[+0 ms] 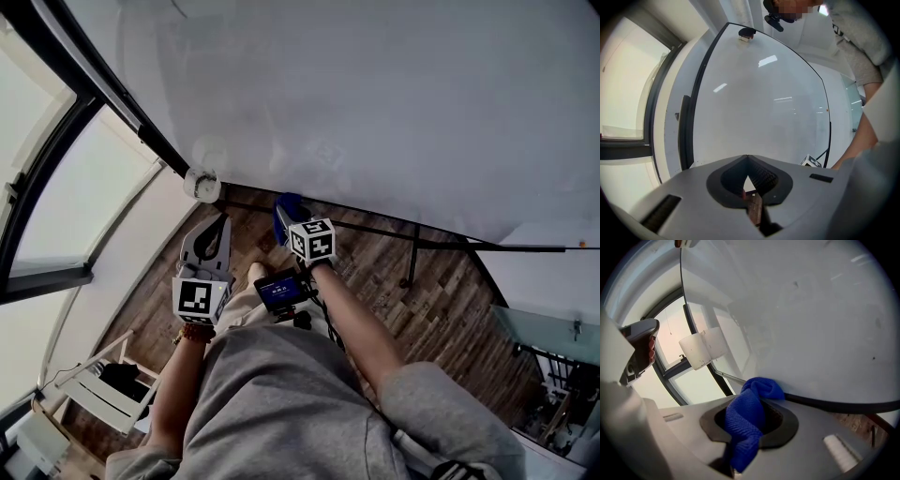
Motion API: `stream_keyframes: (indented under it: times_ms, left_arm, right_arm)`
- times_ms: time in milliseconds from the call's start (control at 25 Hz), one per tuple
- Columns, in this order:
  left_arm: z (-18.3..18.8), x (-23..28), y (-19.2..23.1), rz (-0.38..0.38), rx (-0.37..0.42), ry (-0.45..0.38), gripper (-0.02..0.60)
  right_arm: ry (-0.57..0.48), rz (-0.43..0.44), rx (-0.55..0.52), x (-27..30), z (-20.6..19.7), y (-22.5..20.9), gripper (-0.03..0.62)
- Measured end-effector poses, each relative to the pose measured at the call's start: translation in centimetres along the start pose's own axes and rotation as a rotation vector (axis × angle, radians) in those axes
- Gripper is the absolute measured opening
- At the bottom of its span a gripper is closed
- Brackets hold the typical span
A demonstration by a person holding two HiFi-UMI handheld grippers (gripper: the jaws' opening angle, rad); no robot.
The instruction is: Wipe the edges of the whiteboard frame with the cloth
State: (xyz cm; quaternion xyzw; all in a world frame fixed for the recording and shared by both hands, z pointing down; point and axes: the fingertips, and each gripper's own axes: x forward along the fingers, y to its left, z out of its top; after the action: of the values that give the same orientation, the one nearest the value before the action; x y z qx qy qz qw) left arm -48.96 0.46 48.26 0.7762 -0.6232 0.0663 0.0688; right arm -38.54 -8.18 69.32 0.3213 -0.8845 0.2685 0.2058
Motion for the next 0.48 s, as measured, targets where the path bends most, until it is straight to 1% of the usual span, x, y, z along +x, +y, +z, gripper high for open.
stream_keyframes:
  times_ms: [280, 480]
  left_arm:
    - [-0.3, -0.4, 0.3, 0.012, -0.008, 0.004, 0.008]
    - [-0.9, -0.6, 0.8, 0.021, -0.011, 0.01, 0.008]
  right_arm:
    - [0.007, 0.018, -0.017, 0.9, 0.2, 1.2, 0.094]
    - [0.015, 0.048, -0.031, 2.2, 0.5, 2.5, 0.095]
